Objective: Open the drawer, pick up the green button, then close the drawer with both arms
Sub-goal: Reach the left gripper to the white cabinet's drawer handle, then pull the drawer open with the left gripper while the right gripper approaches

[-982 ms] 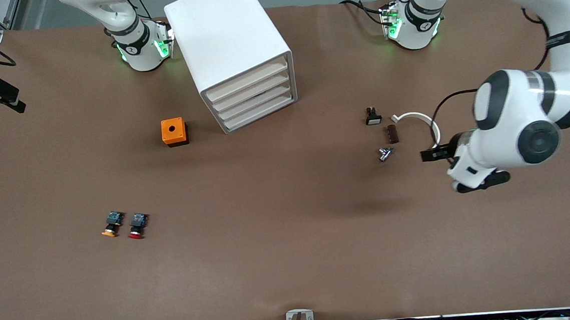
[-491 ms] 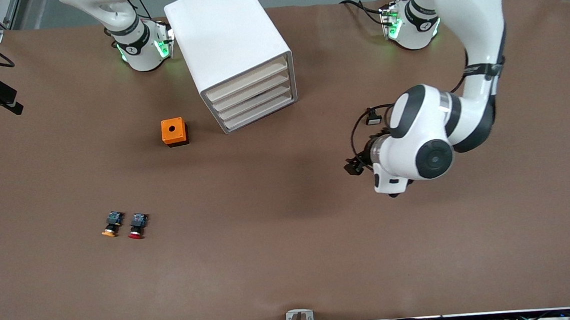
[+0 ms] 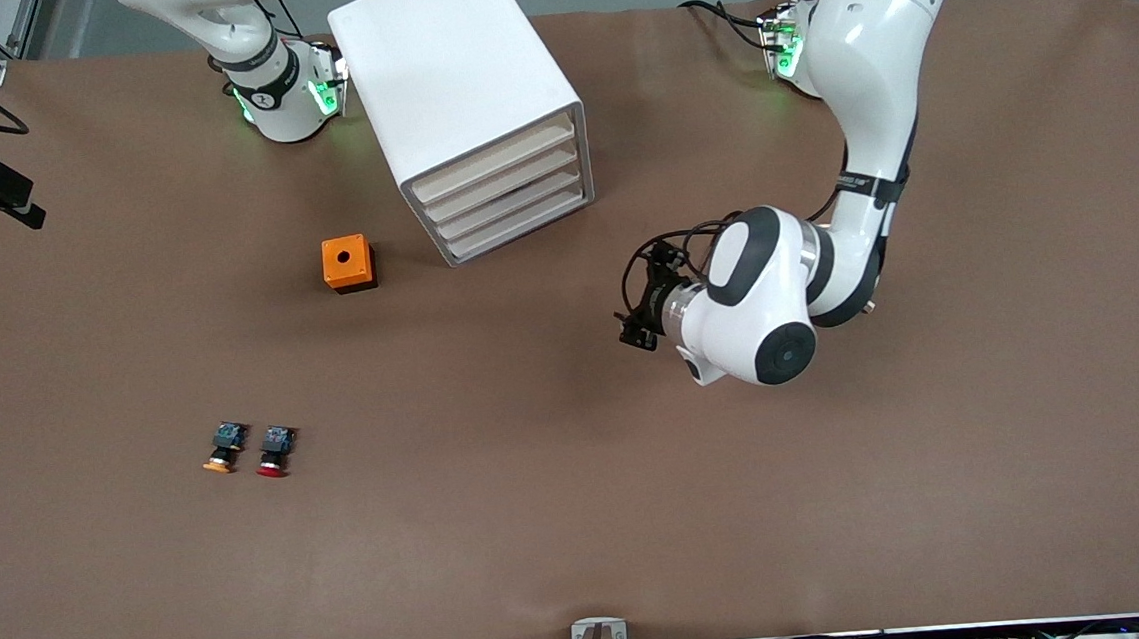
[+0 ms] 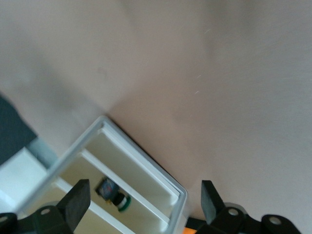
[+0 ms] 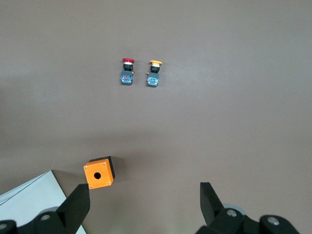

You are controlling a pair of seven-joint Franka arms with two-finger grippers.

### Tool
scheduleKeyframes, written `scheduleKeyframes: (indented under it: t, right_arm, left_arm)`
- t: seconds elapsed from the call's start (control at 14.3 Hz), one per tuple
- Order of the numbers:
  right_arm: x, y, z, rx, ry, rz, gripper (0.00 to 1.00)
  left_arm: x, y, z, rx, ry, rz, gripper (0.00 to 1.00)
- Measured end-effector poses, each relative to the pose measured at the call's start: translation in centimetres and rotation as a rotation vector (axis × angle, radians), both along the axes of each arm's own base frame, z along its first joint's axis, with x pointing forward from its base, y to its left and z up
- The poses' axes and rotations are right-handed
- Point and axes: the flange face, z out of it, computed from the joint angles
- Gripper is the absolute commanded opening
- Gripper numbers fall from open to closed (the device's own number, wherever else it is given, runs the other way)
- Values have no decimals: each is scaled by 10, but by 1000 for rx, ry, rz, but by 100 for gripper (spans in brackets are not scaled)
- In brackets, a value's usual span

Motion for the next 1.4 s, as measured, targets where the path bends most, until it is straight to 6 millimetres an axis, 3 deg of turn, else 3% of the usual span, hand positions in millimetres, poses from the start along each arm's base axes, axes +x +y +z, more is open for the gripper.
scheduleKeyframes:
  t: [0.28, 0.49, 0.7, 0.84, 1.05, 1.26, 1.4]
  right_arm:
    - [0, 0, 0, 0, 4, 0, 100]
    - [0, 0, -1, 0, 5, 0, 100]
    - [1, 0, -4, 1, 20, 0, 100]
    - [5, 0, -12, 2, 39, 1, 100]
    - [22, 0, -40, 1, 83, 1, 100]
    - [54, -3, -96, -3, 163, -2, 100]
    - [68, -7, -119, -6, 191, 4, 100]
  left_arm:
    - [-14, -17, -50, 73, 208, 174, 100]
    - [-28, -29, -70, 106, 347, 233, 99]
    - [-48, -39, -92, 162, 493, 251, 86]
    - [-64, -48, -109, 196, 562, 238, 71]
    - [-81, -55, -125, 210, 645, 205, 62]
    - [-99, -63, -134, 225, 705, 170, 60]
    - [-108, -68, -138, 247, 735, 167, 60]
